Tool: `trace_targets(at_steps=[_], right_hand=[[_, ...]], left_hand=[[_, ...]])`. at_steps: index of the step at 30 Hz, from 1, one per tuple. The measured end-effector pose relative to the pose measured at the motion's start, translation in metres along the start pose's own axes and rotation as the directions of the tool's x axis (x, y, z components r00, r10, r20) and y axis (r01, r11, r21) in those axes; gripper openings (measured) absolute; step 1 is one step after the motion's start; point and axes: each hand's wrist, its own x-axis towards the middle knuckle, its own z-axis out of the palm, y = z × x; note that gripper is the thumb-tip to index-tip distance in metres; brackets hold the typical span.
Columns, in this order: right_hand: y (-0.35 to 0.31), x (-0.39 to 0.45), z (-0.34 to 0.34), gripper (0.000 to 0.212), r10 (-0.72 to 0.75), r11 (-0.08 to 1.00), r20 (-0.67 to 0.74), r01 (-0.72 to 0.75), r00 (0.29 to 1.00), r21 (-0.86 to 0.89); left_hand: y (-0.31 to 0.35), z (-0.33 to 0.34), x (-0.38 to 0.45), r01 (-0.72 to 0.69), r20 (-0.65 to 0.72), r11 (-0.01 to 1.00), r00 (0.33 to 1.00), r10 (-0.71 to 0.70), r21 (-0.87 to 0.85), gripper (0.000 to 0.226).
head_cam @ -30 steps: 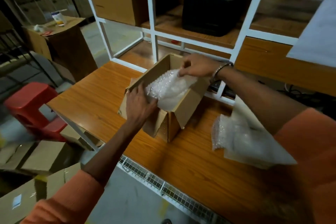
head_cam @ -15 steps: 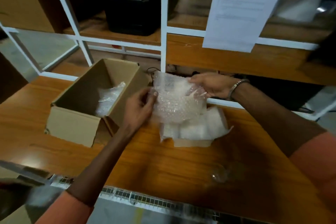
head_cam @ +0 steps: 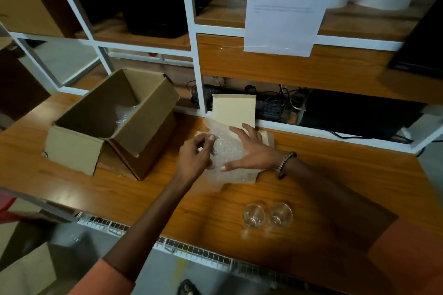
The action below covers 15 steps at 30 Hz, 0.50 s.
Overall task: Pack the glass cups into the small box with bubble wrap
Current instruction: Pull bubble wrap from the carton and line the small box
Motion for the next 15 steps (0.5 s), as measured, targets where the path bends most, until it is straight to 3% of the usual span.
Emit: trace_targets(at_steps=[3, 5, 7, 9, 11, 12, 14, 15], right_hand=[[0.020, 0.003, 0.011, 0.054, -0.048, 0.999, -0.151, 0.047, 0.987, -0.009], [0.035, 0.007, 0.019, 0.026, -0.063, 0.998, -0.210, 0.066, 0.976, 0.008], [0.044, 0.006, 0.020, 0.019, -0.036, 0.978, -0.196, 0.075, 0.980, 0.197], [0.049, 0.001, 0.013, 0.016, 0.039, 0.847, -0.180, 0.062, 0.983, 0.528], [0.052, -0.003, 0.005, 0.034, 0.131, 0.628, -0.164, 0.046, 0.978, 0.777], [0.051, -0.005, 0.002, 0.029, 0.185, 0.516, -0.147, 0.031, 0.972, 0.856], [0.045, -0.010, -0.004, 0.012, 0.207, 0.421, -0.110, 0.013, 0.972, 0.907], [0.041, -0.013, -0.007, 0.014, 0.199, 0.424, -0.093, 0.000, 0.976, 0.906]], left_hand=[[-0.005, -0.002, -0.013, -0.003, -0.025, 0.998, 1.000, 0.005, 0.063, 0.030], [-0.014, -0.008, -0.021, 0.030, -0.070, 0.983, 0.997, -0.017, 0.182, 0.027], [-0.025, -0.018, -0.028, 0.091, -0.138, 0.949, 0.989, -0.051, 0.301, 0.025], [-0.034, -0.032, -0.037, 0.139, -0.154, 0.929, 0.984, -0.090, 0.342, 0.029], [-0.036, -0.040, -0.048, 0.139, -0.063, 0.948, 0.990, -0.127, 0.286, 0.033], [-0.033, -0.041, -0.055, 0.123, 0.018, 0.959, 0.991, -0.132, 0.255, 0.034], [-0.029, -0.042, -0.064, 0.090, 0.174, 0.972, 0.976, -0.128, 0.215, 0.032], [-0.027, -0.043, -0.068, 0.074, 0.234, 0.978, 0.965, -0.119, 0.193, 0.030]])
